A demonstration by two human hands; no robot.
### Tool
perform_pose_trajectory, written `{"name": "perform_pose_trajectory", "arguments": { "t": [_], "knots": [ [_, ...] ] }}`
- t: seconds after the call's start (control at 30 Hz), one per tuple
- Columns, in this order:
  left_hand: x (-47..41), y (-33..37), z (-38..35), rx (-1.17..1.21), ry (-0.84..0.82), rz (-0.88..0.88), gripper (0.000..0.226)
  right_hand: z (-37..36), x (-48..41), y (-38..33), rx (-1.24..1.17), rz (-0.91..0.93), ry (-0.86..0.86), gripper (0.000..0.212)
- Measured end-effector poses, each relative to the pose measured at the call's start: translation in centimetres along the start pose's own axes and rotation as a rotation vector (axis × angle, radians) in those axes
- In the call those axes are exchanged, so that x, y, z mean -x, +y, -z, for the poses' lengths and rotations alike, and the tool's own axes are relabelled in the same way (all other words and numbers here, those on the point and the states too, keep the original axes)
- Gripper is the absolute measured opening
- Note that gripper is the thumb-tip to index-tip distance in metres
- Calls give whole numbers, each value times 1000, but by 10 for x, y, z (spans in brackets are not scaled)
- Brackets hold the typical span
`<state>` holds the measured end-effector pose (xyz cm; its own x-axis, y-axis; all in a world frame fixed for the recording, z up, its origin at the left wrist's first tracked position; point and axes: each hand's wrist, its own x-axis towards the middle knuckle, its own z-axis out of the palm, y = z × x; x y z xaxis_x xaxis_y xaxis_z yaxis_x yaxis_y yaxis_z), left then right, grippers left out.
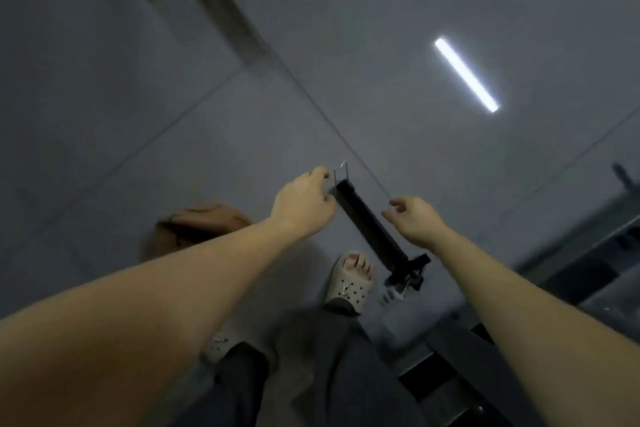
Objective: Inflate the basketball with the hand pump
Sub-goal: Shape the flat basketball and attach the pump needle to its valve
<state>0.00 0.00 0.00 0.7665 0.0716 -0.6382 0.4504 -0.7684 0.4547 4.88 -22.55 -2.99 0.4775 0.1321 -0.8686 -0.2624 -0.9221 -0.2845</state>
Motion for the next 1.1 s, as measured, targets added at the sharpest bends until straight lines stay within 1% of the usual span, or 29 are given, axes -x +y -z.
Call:
{"name": "perform_pose_trajectory", "arguments": {
  "t": [0.07, 0.13, 0.27, 0.37, 0.47, 0.53, 0.6, 0.63, 0.73, 0.8, 0.9, 0.97, 1.0, 1.07, 1.1],
  "knots": [
    [-19, -19, -37, 36, -38, 32, 43, -29, -34, 13, 31, -25, -88, 54],
    [-36, -38, -72, 83, -81, 82, 45, -56, -68, 29, 113, -41, -123, 54],
    [-69, -71, -135, 178, -110, 142, 50, -101, -122, 56, 306, -33, -100, 51],
    [-89, -88, -167, 255, -168, 195, 49, -117, -151, 73, 365, -33, -20, 43],
    [-99, -100, -191, 326, -224, 263, 41, -124, -165, 81, 403, -5, 64, 37],
    [-97, -104, -200, 360, -245, 283, 28, -123, -168, 81, 466, 19, 51, 36],
    [-87, -104, -203, 400, -233, 280, 11, -119, -162, 73, 517, 65, 18, 34],
    [-81, -103, -203, 425, -220, 276, 7, -116, -158, 68, 522, 93, 21, 32],
    [-57, -100, -190, 504, -181, 268, 6, -98, -137, 35, 438, 162, 93, 30],
    [-40, -97, -176, 578, -174, 249, 11, -84, -122, 8, 397, 208, 114, 28],
    [-13, -93, -148, 703, -245, 239, 30, -67, -102, -44, 368, 243, 112, 26],
    [8, -94, -122, 740, -287, 217, 47, -65, -86, -81, 294, 249, 101, 20],
    [16, -90, -113, 750, -327, 211, 49, -66, -80, -92, 214, 240, 94, 17],
    [32, -83, -91, 813, -401, 211, 41, -70, -69, -117, -1, 226, 108, 21],
    [48, -86, -71, 887, -418, 241, 35, -77, -54, -137, -77, 220, 112, 21]
  ]
}}
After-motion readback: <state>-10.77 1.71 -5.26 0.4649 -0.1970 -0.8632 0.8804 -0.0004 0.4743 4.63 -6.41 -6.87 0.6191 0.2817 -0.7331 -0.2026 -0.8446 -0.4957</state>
